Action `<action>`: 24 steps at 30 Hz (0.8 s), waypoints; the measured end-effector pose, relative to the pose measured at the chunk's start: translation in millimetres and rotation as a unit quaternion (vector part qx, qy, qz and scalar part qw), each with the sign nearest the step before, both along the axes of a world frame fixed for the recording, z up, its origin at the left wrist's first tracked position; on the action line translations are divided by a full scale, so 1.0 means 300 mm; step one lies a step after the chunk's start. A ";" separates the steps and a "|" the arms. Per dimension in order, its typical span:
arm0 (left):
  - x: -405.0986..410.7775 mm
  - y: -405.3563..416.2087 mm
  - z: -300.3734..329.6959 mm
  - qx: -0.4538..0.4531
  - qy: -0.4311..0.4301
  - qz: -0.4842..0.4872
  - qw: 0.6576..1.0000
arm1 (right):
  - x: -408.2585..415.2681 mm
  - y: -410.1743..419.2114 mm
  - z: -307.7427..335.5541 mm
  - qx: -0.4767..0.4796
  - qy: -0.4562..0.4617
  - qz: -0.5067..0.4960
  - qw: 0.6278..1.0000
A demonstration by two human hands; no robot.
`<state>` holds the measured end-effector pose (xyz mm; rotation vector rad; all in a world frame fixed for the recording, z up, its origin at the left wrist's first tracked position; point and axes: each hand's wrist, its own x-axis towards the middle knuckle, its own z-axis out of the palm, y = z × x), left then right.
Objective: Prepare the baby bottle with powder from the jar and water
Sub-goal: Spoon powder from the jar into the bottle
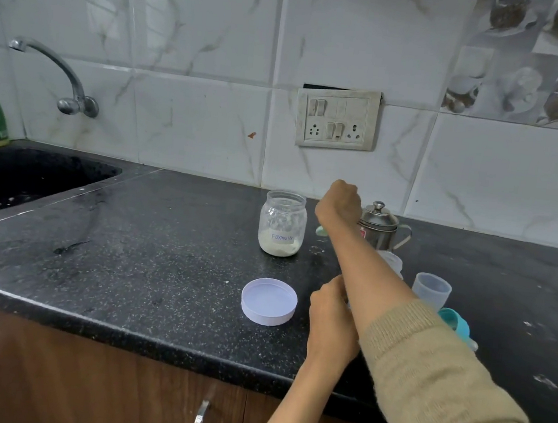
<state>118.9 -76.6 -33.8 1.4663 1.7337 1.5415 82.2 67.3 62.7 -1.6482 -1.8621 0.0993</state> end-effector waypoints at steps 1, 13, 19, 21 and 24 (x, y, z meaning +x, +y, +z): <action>-0.002 0.001 -0.001 -0.007 0.015 0.001 1.000 | -0.003 0.002 -0.019 -0.011 -0.011 0.001 1.000; -0.011 0.026 -0.021 -0.037 0.027 0.014 0.999 | 0.009 0.005 -0.146 -0.152 -0.049 0.004 0.987; -0.012 0.018 -0.008 -0.025 0.032 0.008 0.999 | 0.013 0.009 -0.142 -0.174 -0.048 0.006 0.983; -0.010 0.015 -0.005 -0.033 0.038 0.017 0.999 | 0.009 0.011 -0.138 -0.168 -0.040 0.013 0.985; -0.010 0.010 -0.003 -0.018 0.038 0.011 0.999 | 0.008 0.014 -0.103 -0.146 -0.031 0.019 0.989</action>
